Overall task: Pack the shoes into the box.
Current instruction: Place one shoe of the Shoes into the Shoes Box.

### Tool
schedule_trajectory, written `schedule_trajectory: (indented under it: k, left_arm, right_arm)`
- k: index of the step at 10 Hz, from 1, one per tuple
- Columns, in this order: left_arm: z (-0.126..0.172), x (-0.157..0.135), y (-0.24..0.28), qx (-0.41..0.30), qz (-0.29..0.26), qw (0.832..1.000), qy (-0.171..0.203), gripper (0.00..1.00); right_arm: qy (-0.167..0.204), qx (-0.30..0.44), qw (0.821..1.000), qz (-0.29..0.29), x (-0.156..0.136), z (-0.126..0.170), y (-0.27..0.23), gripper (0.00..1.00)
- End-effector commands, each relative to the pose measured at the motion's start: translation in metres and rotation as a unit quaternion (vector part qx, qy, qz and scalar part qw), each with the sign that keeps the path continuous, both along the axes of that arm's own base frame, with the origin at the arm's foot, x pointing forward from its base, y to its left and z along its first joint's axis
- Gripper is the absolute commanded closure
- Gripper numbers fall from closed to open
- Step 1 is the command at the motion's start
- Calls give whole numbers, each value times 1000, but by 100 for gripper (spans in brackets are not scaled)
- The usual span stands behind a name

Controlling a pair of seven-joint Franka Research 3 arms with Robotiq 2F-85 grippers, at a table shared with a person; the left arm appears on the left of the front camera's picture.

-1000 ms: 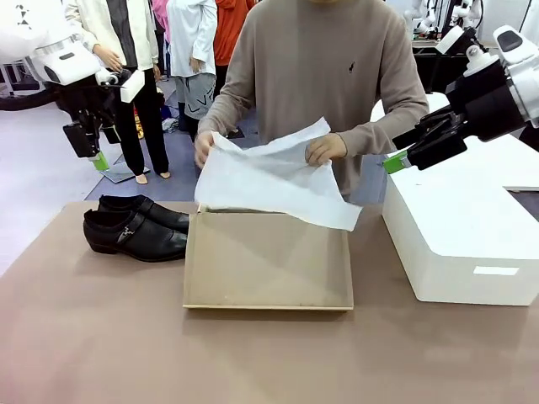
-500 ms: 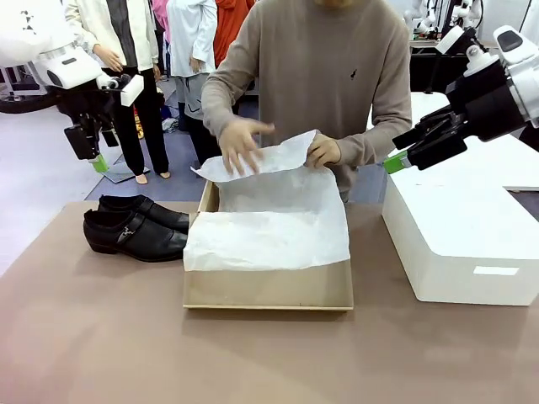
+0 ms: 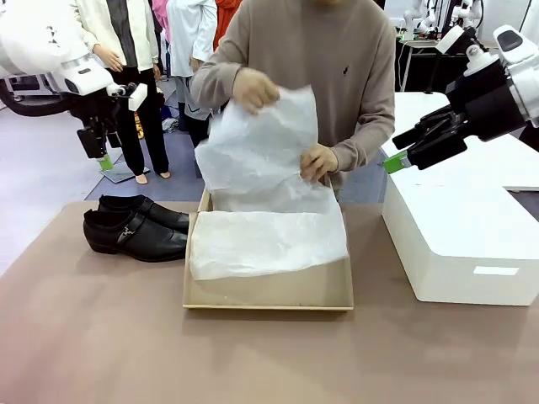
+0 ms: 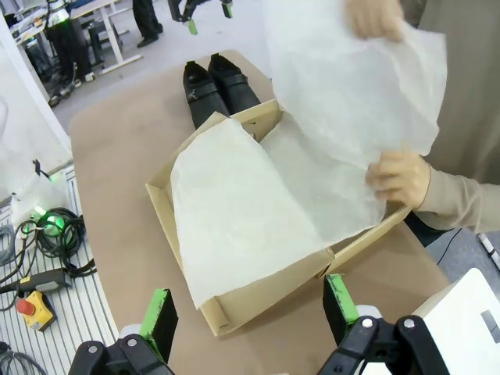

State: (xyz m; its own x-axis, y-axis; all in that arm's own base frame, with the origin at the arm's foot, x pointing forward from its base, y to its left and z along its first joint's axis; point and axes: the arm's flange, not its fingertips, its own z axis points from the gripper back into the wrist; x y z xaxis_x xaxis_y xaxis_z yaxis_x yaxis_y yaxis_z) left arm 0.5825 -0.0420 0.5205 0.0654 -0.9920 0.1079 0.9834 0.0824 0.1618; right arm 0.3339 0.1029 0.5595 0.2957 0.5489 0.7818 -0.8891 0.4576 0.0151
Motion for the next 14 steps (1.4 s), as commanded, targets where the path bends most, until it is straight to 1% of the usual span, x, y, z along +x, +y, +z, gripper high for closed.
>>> schedule_trajectory:
  k: [1,4,7,8,12,14]
  left_arm:
    - [-9,16,2,16,-17,1000,-10,0]
    - [-30,33,7,39,-20,999,4,0]
    - [-38,39,9,39,-31,998,32,0]
    - [-43,33,6,33,-11,999,14,0]
    - [-43,33,6,33,-11,999,14,0]
    - [-50,40,5,25,-15,999,23,0]
  right_arm:
    - [-9,11,1000,14,4,-2,0,0]
    - [-9,11,1000,14,4,-2,0,0]
    - [-9,11,1000,14,4,-2,0,0]
    - [-9,11,1000,14,4,-2,0,0]
    - [-9,11,1000,14,4,-2,0,0]
    - [-9,11,1000,14,4,-2,0,0]
